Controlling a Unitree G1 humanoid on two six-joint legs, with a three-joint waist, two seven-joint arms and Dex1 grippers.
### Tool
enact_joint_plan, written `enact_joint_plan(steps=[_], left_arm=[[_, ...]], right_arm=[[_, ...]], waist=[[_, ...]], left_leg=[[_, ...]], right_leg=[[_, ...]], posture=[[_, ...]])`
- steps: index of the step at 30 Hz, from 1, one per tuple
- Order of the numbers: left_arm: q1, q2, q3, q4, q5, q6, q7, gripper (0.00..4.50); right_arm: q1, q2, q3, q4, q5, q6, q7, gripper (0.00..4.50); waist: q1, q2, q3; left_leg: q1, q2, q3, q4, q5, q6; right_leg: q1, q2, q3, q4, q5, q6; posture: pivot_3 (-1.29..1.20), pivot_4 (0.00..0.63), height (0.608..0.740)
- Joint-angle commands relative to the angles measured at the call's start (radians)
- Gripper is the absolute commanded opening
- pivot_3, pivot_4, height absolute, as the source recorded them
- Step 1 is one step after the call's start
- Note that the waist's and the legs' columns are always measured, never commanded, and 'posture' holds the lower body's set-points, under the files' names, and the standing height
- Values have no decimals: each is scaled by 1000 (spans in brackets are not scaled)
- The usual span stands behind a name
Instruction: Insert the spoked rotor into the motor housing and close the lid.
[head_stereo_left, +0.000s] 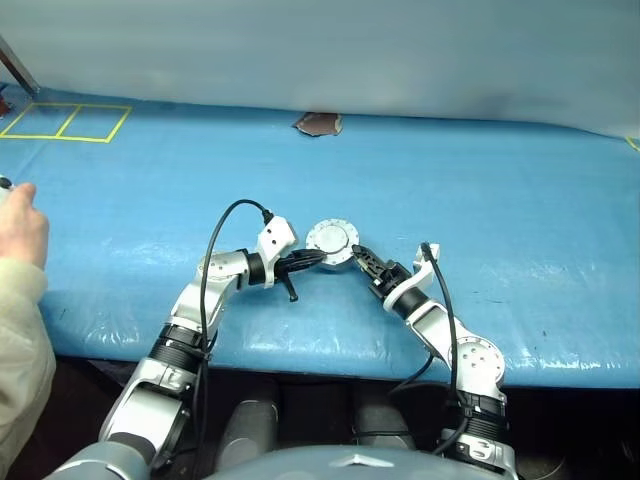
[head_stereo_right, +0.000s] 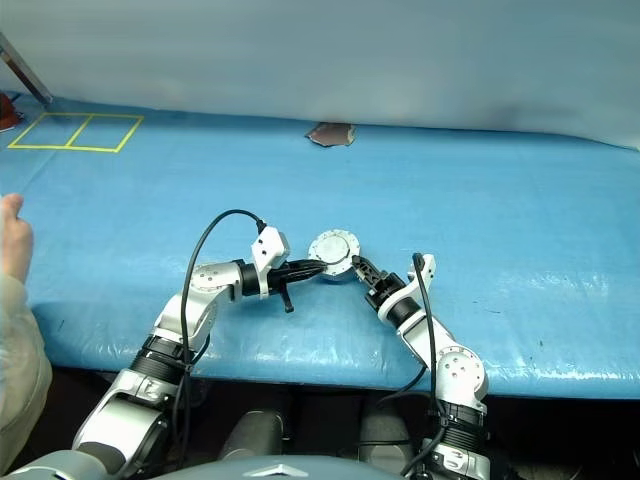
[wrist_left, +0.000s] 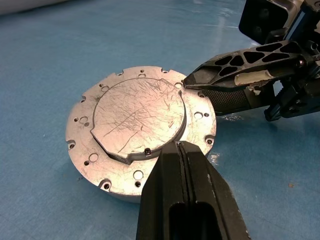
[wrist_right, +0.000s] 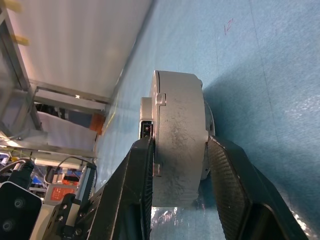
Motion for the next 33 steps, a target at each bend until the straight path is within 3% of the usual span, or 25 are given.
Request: enact_joint_plan(steps=[1, 11, 33], left_arm=[[-11, -31, 102, -46, -110, 57, 29, 0], [17, -66, 270, -138, -321, 199, 93, 0], [67, -57, 287, -185, -350, 223, 179, 0]], right_arm=[[1, 26, -22, -13, 71, -9, 1, 1307], [3, 49, -56, -10, 195, -39, -35, 1307], [6, 49, -42, 11, 249, -65, -69, 1281]], waist=[[0, 0, 0], [1, 0, 0], [0, 0, 0]], left_leg=[[0, 0, 0, 0, 0, 0], [-3, -1, 0, 0, 3, 5], [-3, 0, 0, 0, 3, 5]], right_leg=[[0, 0, 0, 0, 0, 0], [-2, 0, -1, -1, 0, 0], [-2, 0, -1, -1, 0, 0]], posture=[[0, 150, 740], [0, 150, 740], [0, 150, 740]])
